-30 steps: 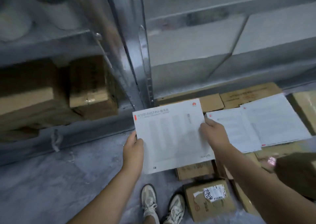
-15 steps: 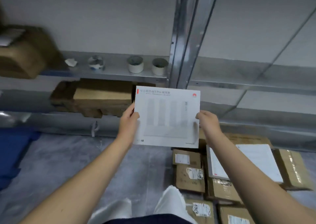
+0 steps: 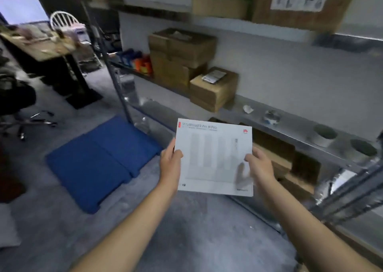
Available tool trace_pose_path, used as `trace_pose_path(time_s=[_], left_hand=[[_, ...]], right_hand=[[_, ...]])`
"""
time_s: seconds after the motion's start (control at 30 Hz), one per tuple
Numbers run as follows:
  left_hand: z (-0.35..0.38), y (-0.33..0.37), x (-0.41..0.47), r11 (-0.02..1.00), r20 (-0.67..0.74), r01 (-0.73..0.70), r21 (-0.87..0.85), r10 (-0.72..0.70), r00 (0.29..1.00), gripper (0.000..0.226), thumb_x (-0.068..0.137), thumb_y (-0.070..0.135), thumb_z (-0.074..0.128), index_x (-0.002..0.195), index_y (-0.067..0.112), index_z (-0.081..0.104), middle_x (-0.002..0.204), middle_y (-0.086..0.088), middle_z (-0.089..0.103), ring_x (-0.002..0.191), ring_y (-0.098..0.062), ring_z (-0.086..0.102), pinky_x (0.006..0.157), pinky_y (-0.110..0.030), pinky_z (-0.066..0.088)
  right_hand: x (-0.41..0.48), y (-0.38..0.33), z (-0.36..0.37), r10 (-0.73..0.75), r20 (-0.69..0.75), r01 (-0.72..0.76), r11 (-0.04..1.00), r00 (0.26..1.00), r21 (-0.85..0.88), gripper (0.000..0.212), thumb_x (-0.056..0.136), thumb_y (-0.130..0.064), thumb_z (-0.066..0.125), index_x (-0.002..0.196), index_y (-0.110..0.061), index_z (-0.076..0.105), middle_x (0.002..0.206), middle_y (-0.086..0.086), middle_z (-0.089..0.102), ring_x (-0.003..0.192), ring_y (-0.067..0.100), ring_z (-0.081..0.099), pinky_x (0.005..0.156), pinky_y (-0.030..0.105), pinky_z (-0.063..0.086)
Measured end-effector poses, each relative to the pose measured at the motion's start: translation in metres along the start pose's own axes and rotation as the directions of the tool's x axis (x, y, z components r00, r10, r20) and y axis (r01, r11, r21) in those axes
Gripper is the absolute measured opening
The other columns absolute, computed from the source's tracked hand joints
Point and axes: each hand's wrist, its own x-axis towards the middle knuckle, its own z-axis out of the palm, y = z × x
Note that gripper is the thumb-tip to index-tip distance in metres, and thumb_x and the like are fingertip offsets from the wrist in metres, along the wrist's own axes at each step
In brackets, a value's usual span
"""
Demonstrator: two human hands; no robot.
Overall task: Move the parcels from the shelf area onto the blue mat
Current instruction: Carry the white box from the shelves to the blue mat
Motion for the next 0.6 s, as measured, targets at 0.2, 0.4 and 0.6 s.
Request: trace_pose_path(time_s=[0.2,0.4,0.6], left_hand=[[-0.098,0.007,0.054,0.995,-0.200,0.049,-0.090,-0.066,0.978,0.055,0.088,0.012,0.039,0.124,0.049,0.059,0.122,0.006,0.048,0.109,-0.007,0.053,0.098,-0.037,0.046],[-0.153,0.006,0.121,0.972,-0.326,0.118,-0.205,-0.182,0.928,0.053,0.092,0.013,0.039,0.130,0.045,0.056,0.127,0.010,0.047,0.108,-0.006,0.054,0.097,-0.040,0.049],[-0.221,0.019,0.208,0.960,-0.505,0.112,-0.258,-0.233,0.831,0.052,0.093,0.015,0.041,0.128,0.049,0.056,0.123,0.015,0.048,0.106,-0.014,0.059,0.087,-0.044,0.056]], right_hand=[[0.015,-0.036,0.130,-0.058,0.230,0.066,0.998,0.971,-0.025,0.040,0.085,-0.007,0.049,0.080,-0.045,0.062,0.086,-0.027,0.059,0.083,0.004,0.054,0.062,0.028,0.041],[0.066,-0.060,0.239,-0.010,0.387,0.059,0.992,0.922,-0.115,0.050,0.080,-0.006,0.051,0.071,-0.051,0.070,0.074,-0.028,0.067,0.086,0.019,0.057,0.084,0.044,0.048],[0.113,-0.102,0.379,-0.027,0.569,0.134,0.980,0.822,-0.147,0.041,0.087,-0.014,0.052,0.079,-0.051,0.067,0.069,-0.038,0.061,0.081,0.014,0.056,0.060,0.029,0.043]])
